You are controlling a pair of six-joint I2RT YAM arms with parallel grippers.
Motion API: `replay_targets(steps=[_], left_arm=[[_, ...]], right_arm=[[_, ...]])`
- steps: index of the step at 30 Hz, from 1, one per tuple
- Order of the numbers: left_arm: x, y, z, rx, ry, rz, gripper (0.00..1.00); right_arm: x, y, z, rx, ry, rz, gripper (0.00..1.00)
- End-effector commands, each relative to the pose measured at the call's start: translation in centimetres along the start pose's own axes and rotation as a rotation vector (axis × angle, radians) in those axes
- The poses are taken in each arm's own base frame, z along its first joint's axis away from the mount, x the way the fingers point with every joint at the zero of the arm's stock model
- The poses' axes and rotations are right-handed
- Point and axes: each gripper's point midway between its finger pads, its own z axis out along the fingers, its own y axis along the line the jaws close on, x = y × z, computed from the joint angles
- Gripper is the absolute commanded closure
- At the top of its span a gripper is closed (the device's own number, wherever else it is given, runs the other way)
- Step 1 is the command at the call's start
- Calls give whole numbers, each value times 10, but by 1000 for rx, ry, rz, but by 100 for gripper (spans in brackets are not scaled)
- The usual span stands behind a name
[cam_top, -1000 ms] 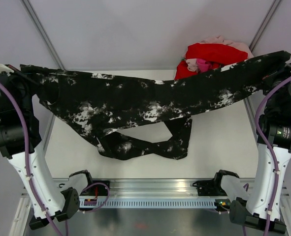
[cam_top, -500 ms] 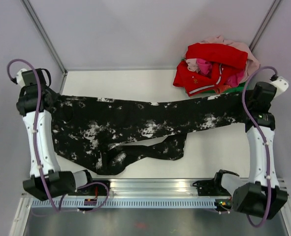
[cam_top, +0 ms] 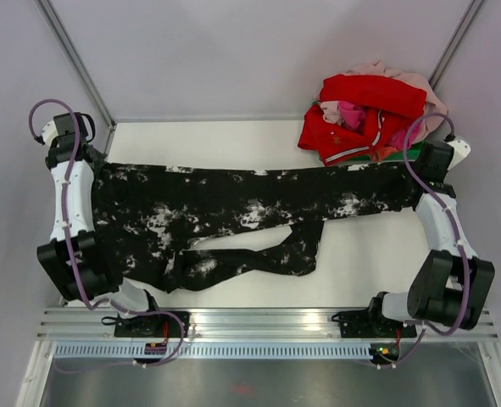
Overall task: Fold and stack the trousers
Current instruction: Flatten the trousers out
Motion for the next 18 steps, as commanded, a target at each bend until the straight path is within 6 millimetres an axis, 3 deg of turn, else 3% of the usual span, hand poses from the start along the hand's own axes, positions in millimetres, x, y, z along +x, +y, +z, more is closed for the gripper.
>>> replay_targets(steps=[1, 6, 9, 18], left_arm=[[-27, -23, 21, 40, -81, -102, 98], [-7, -16, 60, -28, -46, -95, 98], [-2, -16, 77, -48, -45, -92, 98], [-1, -40, 116, -14, -14, -95, 98]], right_arm=[[-44, 23, 26, -34, -102, 28, 100], [-24, 18, 54, 21, -22, -32, 100], [0, 10, 66, 36, 11, -41, 100], [16, 14, 111, 28, 25, -57, 100]])
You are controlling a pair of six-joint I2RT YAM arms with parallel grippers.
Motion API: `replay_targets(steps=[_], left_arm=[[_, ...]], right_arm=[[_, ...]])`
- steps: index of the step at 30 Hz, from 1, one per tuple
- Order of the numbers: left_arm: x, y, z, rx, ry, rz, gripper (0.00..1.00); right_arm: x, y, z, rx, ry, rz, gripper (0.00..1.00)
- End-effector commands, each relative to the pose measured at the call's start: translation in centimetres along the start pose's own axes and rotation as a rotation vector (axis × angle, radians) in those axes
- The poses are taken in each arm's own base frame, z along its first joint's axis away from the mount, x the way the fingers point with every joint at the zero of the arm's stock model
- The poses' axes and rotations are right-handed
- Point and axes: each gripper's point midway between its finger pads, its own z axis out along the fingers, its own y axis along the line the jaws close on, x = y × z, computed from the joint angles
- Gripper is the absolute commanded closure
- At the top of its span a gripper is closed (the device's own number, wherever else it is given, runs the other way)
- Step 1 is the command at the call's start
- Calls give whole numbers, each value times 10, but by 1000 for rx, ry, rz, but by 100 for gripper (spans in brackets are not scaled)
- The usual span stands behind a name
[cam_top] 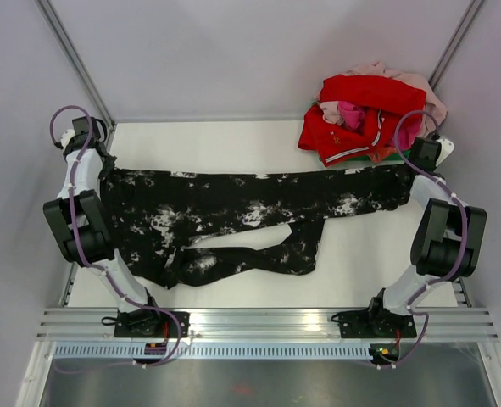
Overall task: Fold and stack the trousers
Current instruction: Flatten the trousers out
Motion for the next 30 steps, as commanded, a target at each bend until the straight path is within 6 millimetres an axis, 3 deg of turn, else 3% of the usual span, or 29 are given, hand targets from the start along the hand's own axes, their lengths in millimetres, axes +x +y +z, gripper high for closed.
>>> replay_targets(steps=[1, 7, 12, 18, 22, 23, 24, 25, 26, 27, 28, 30], left_arm=[[-41, -29, 9, 70, -105, -88, 98], [-54, -40, 18, 80, -139, -65, 98], [-64, -52, 21, 111, -151, -80, 98], [-68, -70, 33, 140, -128, -33, 98], [-68, -67, 31, 135, -128, 11, 98], [-67, -66, 29, 141, -120, 31, 95], [-66, -71, 24, 167, -107, 45, 89], [-66, -71, 19, 173, -98, 59, 66], [-63, -71, 11, 171, -85, 78, 48], [-63, -72, 4, 175, -86, 94, 27], [-70, -72, -15, 188, -111, 109, 2], [-63, -73, -39, 190, -116, 147, 0]], right_arm=[[-31, 7, 21, -9, -84, 18, 100], [-46, -1, 40, -31, -131, 73, 100], [-63, 12, 51, -99, -152, 69, 100], [-51, 16, 79, -89, -83, 19, 100], [-41, 22, 77, -136, -49, -4, 99], [-45, 26, 73, -154, -53, -5, 93], [-43, 27, 70, -163, -38, -12, 84], [-44, 34, 65, -204, -26, -22, 60], [-51, 37, 55, -222, -21, -26, 45], [-56, 40, 49, -236, -26, -26, 23], [-67, 42, 34, -245, -35, -8, 16], [-68, 44, 14, -273, -12, 1, 5]])
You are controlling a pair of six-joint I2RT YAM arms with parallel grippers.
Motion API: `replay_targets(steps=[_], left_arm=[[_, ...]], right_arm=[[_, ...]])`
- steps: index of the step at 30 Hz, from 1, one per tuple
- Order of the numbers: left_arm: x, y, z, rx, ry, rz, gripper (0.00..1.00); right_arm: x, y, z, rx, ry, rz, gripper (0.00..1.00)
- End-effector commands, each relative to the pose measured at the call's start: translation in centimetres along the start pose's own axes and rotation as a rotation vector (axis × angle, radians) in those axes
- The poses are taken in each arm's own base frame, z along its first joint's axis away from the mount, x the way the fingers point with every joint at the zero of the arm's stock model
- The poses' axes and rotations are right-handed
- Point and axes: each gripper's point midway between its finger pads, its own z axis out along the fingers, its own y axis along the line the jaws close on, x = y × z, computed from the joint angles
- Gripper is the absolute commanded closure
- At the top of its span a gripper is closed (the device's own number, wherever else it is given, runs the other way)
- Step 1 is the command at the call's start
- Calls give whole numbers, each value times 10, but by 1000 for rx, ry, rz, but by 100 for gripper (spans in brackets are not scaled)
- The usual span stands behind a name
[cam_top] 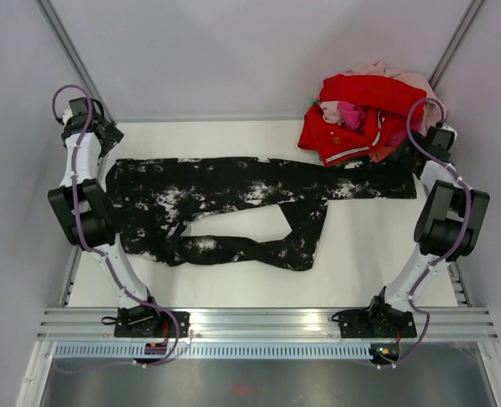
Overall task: Fold and stack the trousers
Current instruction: Flatten the trousers out
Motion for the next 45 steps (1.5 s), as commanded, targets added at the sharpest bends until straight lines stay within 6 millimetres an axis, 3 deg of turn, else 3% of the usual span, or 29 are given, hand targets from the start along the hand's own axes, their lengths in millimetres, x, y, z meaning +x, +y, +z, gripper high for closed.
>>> replay_targets(steps=[1, 3, 4, 5, 6, 7, 8, 10, 11, 12, 13, 14, 15, 16, 17, 18, 19, 20, 21, 23, 25, 28, 33, 38, 41, 43, 44, 45], left_arm=[[-43, -21, -92, 97, -142, 76, 0], [-29, -41, -124, 175, -144, 140, 0], [-26, -48, -143, 212, -159, 193, 0], [-13, -72, -184, 325, -174, 250, 0], [-1, -88, -207, 407, -178, 304, 0], [9, -104, -232, 497, -202, 386, 0], [49, -133, -282, 677, -184, 475, 0], [86, -159, -333, 885, -172, 549, 0], [130, -169, -370, 1035, -111, 610, 0], [151, -175, -388, 1105, -83, 622, 0], [231, -185, -428, 1270, -4, 702, 0], [232, -186, -428, 1271, -2, 704, 0], [253, -187, -430, 1290, 32, 718, 0], [277, -186, -430, 1297, 71, 746, 0], [307, -187, -447, 1345, 102, 785, 0], [332, -190, -440, 1331, 130, 820, 0], [363, -187, -447, 1333, 146, 867, 0], [380, -191, -450, 1351, 152, 892, 0], [412, -193, -435, 1315, 188, 940, 0], [447, -198, -434, 1282, 184, 975, 0], [484, -204, -409, 1188, 194, 1002, 0], [515, -210, -375, 1071, 209, 1002, 0], [541, -215, -341, 1010, 195, 1000, 1], [574, -196, -306, 935, 256, 1033, 4], [587, -188, -310, 976, 319, 1031, 14], [592, -184, -320, 1026, 361, 1042, 36], [592, -185, -325, 1044, 361, 1048, 51], [589, -185, -331, 1052, 363, 1048, 81]], right_arm=[[-68, 30, -70, -112, -135, 15, 3], [-72, 36, -94, -141, -141, 12, 2], [-85, 41, -119, -164, -187, 7, 2], [-85, 41, -130, -170, -190, 1, 2], [-81, 42, -141, -177, -175, -2, 2], [-91, 46, -167, -198, -219, -4, 2], [-81, 45, -173, -206, -202, 8, 2], [-80, 55, -204, -279, -229, 15, 2], [-67, 54, -207, -289, -207, 37, 2], [-66, 61, -224, -334, -221, 100, 2], [-34, 60, -233, -365, -165, 203, 2], [-34, 60, -233, -365, -165, 204, 2], [-26, 59, -237, -366, -147, 236, 2], [-19, 55, -248, -363, -153, 243, 2], [-8, 47, -252, -323, -130, 248, 2], [-5, 43, -260, -302, -132, 242, 2], [3, 36, -265, -251, -96, 231, 2], [2, 34, -268, -223, -105, 213, 2], [4, 32, -270, -208, -101, 198, 2], [3, 29, -278, -168, -98, 190, 2], [3, 33, -285, -186, -98, 210, 2], [7, 46, -291, -254, -81, 234, 2], [19, 57, -294, -285, -41, 196, 2], [15, 51, -293, -227, -65, 163, 2], [13, 50, -293, -216, -72, 148, 2], [15, 50, -291, -213, -67, 147, 2], [16, 49, -290, -212, -64, 149, 2], [19, 48, -288, -208, -56, 148, 2]])
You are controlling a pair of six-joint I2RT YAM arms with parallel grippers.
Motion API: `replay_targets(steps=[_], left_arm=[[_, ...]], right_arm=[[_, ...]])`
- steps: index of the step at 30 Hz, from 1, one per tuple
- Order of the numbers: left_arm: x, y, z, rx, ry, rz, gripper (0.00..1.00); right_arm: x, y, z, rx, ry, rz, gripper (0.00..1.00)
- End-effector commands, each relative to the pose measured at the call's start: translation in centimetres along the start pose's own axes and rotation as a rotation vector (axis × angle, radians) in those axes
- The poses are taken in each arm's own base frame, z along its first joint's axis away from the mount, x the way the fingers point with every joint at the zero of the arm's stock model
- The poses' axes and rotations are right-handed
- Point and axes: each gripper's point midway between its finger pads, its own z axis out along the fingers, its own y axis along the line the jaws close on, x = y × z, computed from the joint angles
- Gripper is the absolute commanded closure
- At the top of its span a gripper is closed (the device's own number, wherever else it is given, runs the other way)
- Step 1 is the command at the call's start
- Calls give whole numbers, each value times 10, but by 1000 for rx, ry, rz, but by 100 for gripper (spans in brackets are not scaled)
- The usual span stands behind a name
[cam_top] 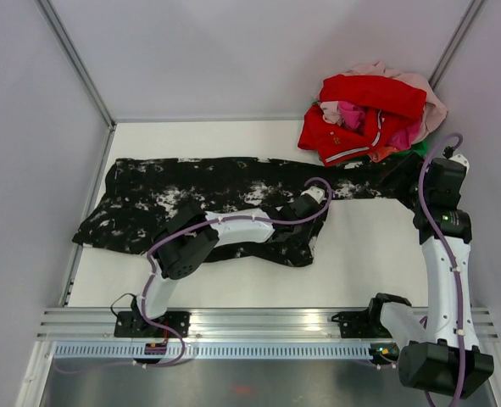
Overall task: Fold and stack the trousers
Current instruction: Flatten the trousers out
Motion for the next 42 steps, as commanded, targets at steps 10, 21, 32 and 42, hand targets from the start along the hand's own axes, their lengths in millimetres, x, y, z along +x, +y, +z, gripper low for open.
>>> replay_targets(steps=[10, 21, 32, 42], left_arm=[[-36, -103, -178, 710, -97, 332, 98], [-66, -27, -189, 736, -164, -19, 2], [-35, 61, -120, 187, 11, -176, 0], [-27, 18, -182, 366, -136, 73, 2]], right_arm=[[-30, -5, -22, 66, -114, -39, 2], [-3, 3, -18, -21, -31, -28, 2], [71, -22, 0, -43, 201, -97, 3], [135, -58, 15, 29, 359, -54, 9]])
